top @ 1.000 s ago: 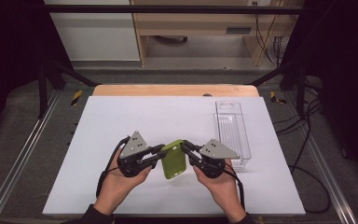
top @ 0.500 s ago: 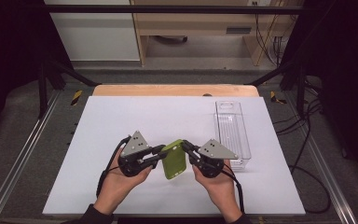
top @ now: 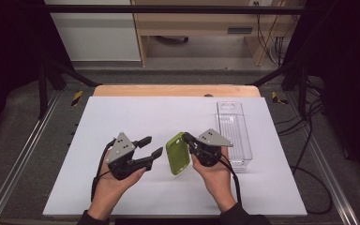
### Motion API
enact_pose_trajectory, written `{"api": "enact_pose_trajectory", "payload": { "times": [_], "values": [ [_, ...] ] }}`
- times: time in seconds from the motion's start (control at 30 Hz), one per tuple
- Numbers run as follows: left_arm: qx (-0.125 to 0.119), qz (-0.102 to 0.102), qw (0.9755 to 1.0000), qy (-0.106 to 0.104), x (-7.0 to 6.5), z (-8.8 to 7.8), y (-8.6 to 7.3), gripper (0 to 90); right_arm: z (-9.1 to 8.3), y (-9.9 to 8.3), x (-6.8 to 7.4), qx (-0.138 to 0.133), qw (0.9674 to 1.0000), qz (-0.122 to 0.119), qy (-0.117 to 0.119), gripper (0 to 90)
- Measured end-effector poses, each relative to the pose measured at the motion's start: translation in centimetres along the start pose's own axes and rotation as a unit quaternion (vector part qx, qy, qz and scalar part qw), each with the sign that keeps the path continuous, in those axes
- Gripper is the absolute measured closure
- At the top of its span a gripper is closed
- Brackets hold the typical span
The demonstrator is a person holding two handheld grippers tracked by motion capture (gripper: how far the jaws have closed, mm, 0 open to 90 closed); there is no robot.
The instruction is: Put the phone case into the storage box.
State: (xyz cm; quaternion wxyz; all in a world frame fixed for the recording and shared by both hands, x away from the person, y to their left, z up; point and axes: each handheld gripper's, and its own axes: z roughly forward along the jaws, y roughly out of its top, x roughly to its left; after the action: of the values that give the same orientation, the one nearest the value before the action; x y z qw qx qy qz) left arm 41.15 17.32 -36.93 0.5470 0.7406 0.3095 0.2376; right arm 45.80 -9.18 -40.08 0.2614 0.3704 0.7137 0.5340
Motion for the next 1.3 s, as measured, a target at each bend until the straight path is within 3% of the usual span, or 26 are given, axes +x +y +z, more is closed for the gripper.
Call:
{"api": "enact_pose_trajectory", "payload": {
  "times": [0.17,0.3,0.37,0.47,0.5,0.6,0.73,1.0,1.07,1.23,1.3],
  "values": [
    [-0.021,0.000,0.9986,0.048,1.5,-1.4,-2.5,27.9,1.1,1.2,-1.0,0.005,1.0000,0.004,-0.005,88.3],
    [-0.035,-0.006,0.9959,0.083,2.7,-2.1,-5.1,21.3,2.2,1.9,-1.7,0.015,0.9997,-0.002,-0.018,88.2],
    [-0.039,-0.017,0.9946,0.095,3.4,-2.3,-6.4,17.2,2.8,2.3,-2.1,0.017,0.9996,0.004,-0.021,88.2],
    [-0.029,-0.019,0.9945,0.099,4.2,-2.6,-7.2,14.6,3.3,2.8,-2.6,0.017,0.9995,0.013,-0.024,88.2],
    [-0.037,-0.032,0.9926,0.111,4.6,-3.0,-7.6,12.5,4.0,3.4,-3.2,0.016,0.9991,0.027,-0.027,88.2],
    [-0.043,-0.041,0.9910,0.120,4.8,-3.2,-8.1,11.1,4.8,4.2,-4.1,0.013,0.9986,0.030,-0.041,88.2],
    [-0.033,-0.044,0.9902,0.128,5.3,-3.2,-9.1,10.6,6.0,5.2,-5.6,0.012,0.9972,0.040,-0.061,88.2],
    [-0.041,-0.056,0.9859,0.152,6.5,-3.9,-9.7,10.3,7.9,7.5,-9.2,0.000,0.9921,0.045,-0.117,88.2],
    [-0.040,-0.057,0.9857,0.153,6.6,-3.9,-9.8,10.3,8.1,7.9,-9.8,-0.002,0.9911,0.042,-0.126,88.2],
    [-0.054,-0.056,0.9809,0.178,6.8,-4.3,-9.8,10.4,8.2,8.5,-11.0,-0.004,0.9888,0.037,-0.145,88.2],
    [-0.058,-0.059,0.9803,0.180,6.8,-4.3,-9.8,10.2,8.0,8.8,-11.5,-0.007,0.9878,0.039,-0.150,88.2]
  ]
}}
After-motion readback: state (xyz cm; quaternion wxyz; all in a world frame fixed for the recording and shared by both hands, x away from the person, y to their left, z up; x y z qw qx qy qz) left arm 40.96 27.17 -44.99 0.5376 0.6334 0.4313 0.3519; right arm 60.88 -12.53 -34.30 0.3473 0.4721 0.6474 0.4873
